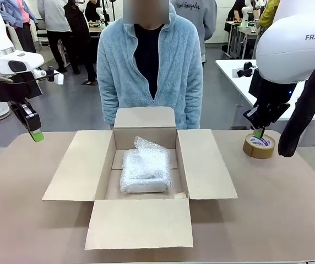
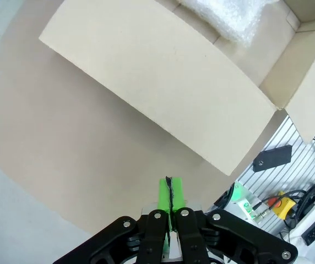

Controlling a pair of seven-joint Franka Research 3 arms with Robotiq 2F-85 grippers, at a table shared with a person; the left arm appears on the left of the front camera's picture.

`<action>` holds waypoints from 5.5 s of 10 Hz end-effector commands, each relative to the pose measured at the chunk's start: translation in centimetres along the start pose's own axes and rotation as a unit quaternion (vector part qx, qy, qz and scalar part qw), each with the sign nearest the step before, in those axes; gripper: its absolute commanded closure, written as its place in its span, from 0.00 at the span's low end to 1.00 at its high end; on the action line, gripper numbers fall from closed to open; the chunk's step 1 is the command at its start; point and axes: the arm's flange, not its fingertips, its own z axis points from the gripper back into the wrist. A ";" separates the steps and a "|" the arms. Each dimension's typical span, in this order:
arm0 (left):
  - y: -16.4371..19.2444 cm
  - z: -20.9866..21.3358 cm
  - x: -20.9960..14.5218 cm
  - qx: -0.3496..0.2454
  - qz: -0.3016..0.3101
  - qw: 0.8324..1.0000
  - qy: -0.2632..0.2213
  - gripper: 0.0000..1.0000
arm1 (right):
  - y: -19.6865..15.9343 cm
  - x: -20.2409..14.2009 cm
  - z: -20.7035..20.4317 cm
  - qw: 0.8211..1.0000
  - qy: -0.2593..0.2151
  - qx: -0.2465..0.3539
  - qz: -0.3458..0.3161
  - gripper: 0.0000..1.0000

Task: Wrap the clocks to prevent damage.
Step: Once the human has placed the objects inside and stepped back, release both hands from the side flaps of the Package Box, then push the right (or left) flap of the Package Box to close it.

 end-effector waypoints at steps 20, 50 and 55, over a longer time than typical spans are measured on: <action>11.7 -3.9 -7.8 -0.168 -0.420 0.862 -0.231 1.00 | -16.7 -5.9 -10.5 0.796 -0.235 0.295 0.474 0.99; 16.4 -11.0 -14.5 -0.191 -0.254 0.831 -0.457 1.00 | -20.6 -6.5 -17.8 0.665 -0.425 0.426 0.443 0.99; 16.4 -11.0 -14.5 -0.191 -0.254 0.831 -0.457 1.00 | -20.6 -6.5 -17.8 0.665 -0.425 0.426 0.443 0.99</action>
